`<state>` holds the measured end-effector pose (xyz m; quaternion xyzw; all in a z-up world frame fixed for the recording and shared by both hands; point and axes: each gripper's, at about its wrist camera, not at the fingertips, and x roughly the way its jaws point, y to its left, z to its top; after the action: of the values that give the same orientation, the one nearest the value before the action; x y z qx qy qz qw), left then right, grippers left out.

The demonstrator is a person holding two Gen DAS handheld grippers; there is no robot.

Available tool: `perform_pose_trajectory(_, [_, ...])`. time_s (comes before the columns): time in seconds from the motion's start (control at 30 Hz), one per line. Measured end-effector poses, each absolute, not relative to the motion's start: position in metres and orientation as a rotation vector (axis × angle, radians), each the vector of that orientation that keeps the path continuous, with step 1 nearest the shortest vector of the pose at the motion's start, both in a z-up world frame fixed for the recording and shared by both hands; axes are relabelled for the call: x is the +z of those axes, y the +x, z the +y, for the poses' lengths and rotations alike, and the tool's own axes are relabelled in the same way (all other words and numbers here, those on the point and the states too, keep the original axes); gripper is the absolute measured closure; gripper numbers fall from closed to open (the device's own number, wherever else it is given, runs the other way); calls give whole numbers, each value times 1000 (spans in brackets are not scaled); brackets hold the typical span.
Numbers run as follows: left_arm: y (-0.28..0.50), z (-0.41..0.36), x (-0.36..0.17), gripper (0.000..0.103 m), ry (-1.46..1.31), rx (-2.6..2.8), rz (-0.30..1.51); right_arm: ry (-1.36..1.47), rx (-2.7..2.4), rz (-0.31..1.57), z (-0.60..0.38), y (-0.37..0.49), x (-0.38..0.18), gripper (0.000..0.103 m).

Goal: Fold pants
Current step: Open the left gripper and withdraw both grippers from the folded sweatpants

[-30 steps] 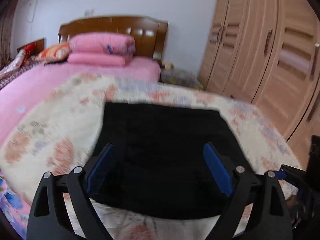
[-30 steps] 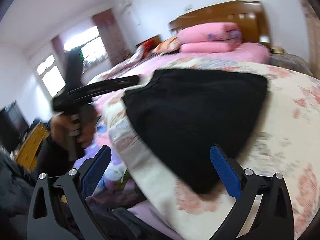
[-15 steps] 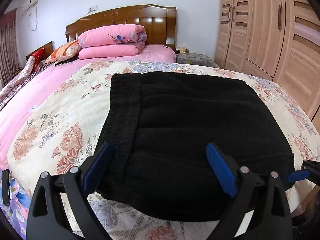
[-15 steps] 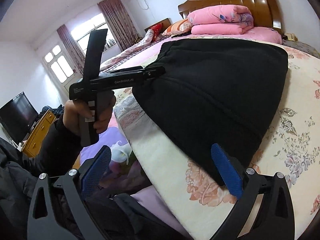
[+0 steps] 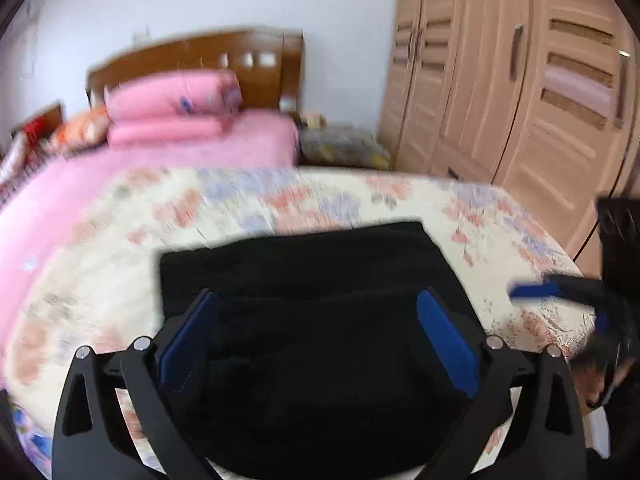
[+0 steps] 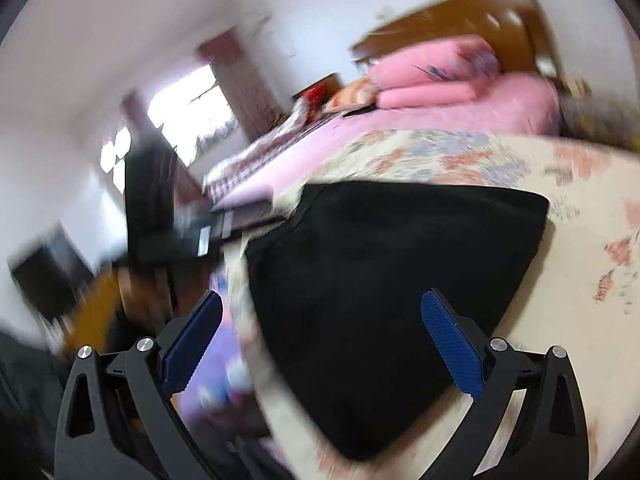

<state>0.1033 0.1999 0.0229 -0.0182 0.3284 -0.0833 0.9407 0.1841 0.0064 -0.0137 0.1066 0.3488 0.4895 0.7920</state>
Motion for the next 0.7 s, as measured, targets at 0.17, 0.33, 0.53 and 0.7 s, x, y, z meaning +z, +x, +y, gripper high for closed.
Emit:
perform_pose_trajectory(0.17, [97,186,-47,6,117,-137,732,337,1005,890,16,261,-37,6])
perform_pose_trajectory(0.33, [100,191,-49,4,87,-154,740,328,946,972,40,323,-52,6])
perform_pose_trajectory(0.53, [92,195,-54,4,92,-168,709,460,769,928,10,360,-39,7])
perform_pose_trajectory(0.7, [86,191,-55,3,89,-165,688,475,848,855,-18,316,-21,5])
